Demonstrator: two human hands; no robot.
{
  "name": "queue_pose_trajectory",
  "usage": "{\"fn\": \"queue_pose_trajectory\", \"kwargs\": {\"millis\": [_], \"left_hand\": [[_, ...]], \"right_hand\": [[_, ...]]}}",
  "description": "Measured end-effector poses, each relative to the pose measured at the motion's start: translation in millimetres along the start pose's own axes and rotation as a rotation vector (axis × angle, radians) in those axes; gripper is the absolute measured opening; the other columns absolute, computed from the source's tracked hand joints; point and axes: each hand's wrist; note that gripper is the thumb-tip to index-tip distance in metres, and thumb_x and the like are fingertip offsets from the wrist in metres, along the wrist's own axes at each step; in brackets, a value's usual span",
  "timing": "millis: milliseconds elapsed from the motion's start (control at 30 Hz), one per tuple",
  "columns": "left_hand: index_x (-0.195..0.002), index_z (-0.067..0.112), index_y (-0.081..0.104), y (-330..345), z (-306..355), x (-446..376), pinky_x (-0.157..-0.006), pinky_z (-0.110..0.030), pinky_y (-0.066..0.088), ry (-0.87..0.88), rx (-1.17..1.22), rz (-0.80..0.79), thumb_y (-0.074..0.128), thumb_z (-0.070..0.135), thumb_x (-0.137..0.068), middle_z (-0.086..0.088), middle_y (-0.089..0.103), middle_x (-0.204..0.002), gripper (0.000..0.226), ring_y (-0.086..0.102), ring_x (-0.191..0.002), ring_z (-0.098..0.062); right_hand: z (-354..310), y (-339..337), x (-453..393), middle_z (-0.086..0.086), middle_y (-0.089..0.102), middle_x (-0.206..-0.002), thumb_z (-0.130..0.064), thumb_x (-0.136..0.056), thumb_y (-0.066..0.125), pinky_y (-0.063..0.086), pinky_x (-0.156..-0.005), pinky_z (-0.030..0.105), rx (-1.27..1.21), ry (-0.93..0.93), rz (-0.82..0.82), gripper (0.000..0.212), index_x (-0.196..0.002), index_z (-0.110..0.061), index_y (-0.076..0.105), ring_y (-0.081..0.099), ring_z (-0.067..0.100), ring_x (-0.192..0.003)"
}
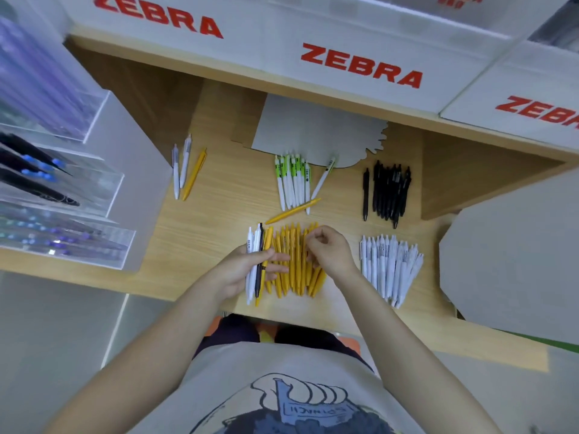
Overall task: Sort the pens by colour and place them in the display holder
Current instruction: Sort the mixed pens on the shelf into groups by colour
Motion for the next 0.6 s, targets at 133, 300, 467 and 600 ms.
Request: {"fn": "queue_pose_trajectory", "kwargs": {"millis": [133, 300, 467, 600], "left_hand": [[-0.123, 0.005, 0.06, -17, 5, 6, -0.086, -0.039, 0.06, 0.001, 0.125, -0.004, 0.054, 0.013, -0.1, -0.014, 0.073, -0.11, 0.025, 0.072, -0.097, -0.03], [-0.123, 0.011, 0.063, -34, 20, 7, -0.089, -0.043, 0.057, 0.021, 0.224, -0.027, 0.052, 0.02, -0.1, -0.011, 0.072, -0.112, 0.027, 0.072, -0.089, -0.027], [-0.118, 0.011, 0.064, -46, 35, 6, -0.083, -0.039, 0.059, 0.04, 0.352, -0.038, 0.048, 0.016, -0.101, -0.009, 0.074, -0.106, 0.023, 0.073, -0.084, -0.024], [-0.118, 0.01, 0.064, -54, 40, 5, -0.08, -0.037, 0.061, 0.039, 0.445, -0.026, 0.051, 0.017, -0.098, -0.009, 0.074, -0.106, 0.025, 0.073, -0.084, -0.023]], "right_hand": [[-16, 10, -20, 0.0, 0.062, -0.066, -0.008, -0.09, 0.056, 0.049, -0.059, 0.032, 0.076, -0.126, 0.041, 0.015, -0.09, -0.02, 0.065, 0.059, 0.017, -0.061], [-38, 30, -52, 0.002, 0.066, -0.09, -0.011, -0.095, 0.056, 0.043, -0.069, 0.024, 0.295, -0.244, 0.009, 0.023, -0.113, -0.015, 0.07, 0.058, 0.013, -0.077], [-46, 44, -73, 0.007, 0.069, -0.109, -0.015, -0.095, 0.054, 0.042, -0.074, 0.026, 0.503, -0.208, 0.001, 0.025, -0.114, -0.012, 0.07, 0.061, 0.022, -0.097], [-53, 48, -76, 0.004, 0.061, -0.084, -0.019, -0.097, 0.05, 0.039, -0.063, 0.028, 0.595, -0.112, 0.07, 0.023, -0.099, -0.009, 0.07, 0.052, 0.02, -0.076]]}}
Point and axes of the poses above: each hand's wrist, its own x-axis away from the middle knuckle, its own y-axis out of the palm, z = x × y
